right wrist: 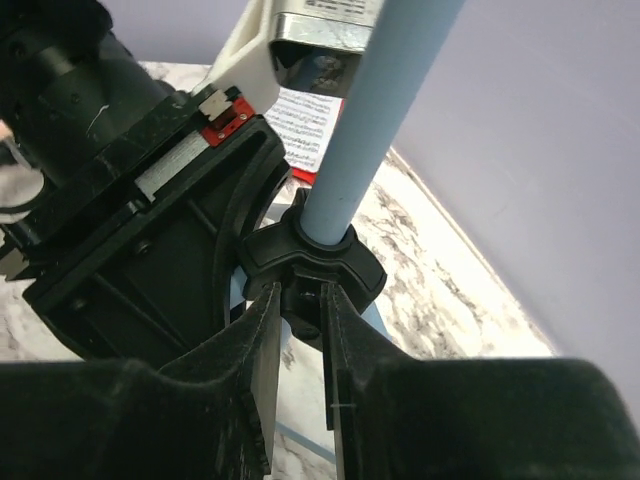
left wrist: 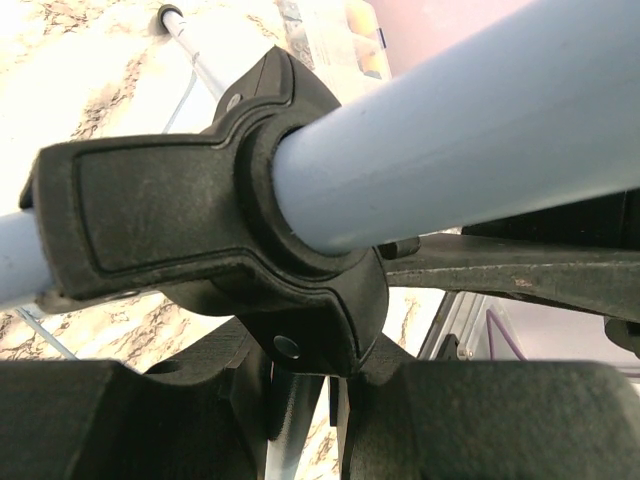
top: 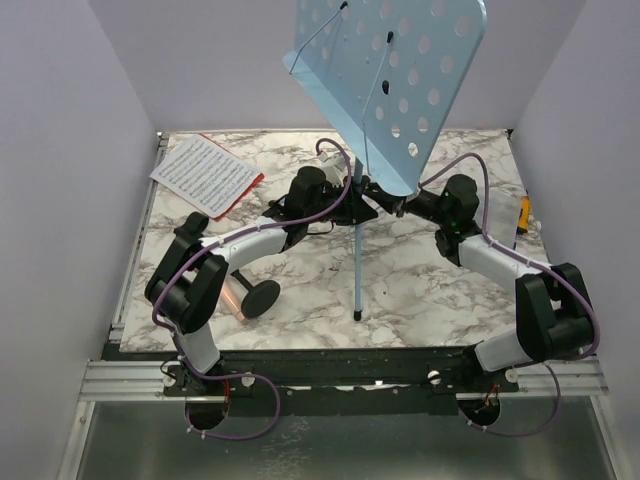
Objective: Set up the instrument practice props
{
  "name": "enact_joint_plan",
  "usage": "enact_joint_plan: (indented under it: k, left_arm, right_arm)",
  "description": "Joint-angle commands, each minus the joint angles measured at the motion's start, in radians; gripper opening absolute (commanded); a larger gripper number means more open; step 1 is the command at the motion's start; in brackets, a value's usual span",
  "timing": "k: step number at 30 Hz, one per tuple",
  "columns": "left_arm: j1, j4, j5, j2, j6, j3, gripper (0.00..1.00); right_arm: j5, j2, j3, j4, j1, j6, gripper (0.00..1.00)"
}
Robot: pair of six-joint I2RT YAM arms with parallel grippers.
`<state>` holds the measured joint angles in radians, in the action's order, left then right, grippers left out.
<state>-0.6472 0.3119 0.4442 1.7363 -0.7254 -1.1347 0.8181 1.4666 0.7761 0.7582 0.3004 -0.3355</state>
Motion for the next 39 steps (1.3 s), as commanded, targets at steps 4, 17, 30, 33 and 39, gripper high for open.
enact_joint_plan:
  k: [4, 17, 30, 33, 39]
  left_arm:
    - [0.007, -0.094, 0.029, -0.013, -0.114, 0.015, 0.00]
    - [0.006, -0.080, 0.038, -0.006, -0.129, 0.019, 0.00]
    - [0.006, -0.080, 0.031, -0.016, -0.121, 0.022, 0.00]
    - [0.007, -0.080, 0.041, -0.013, -0.125, 0.018, 0.00]
    - [0.006, -0.080, 0.039, -0.019, -0.125, 0.020, 0.00]
  right_arm:
    - [-0.221, 0.002, -0.010, -0.022, 0.006, 0.474, 0.00]
    - [-0.017, 0.168, 0.052, -0.309, -0.102, 1.926, 0.00]
    - [-0.083, 0.188, 0.009, -0.055, -0.103, 2.415, 0.00]
    - [-0.121, 0.194, -0.046, 0.081, -0.110, 2.478, 0.00]
    - [-0.145, 0.127, -0.047, 0.020, -0.144, 2.233, 0.43]
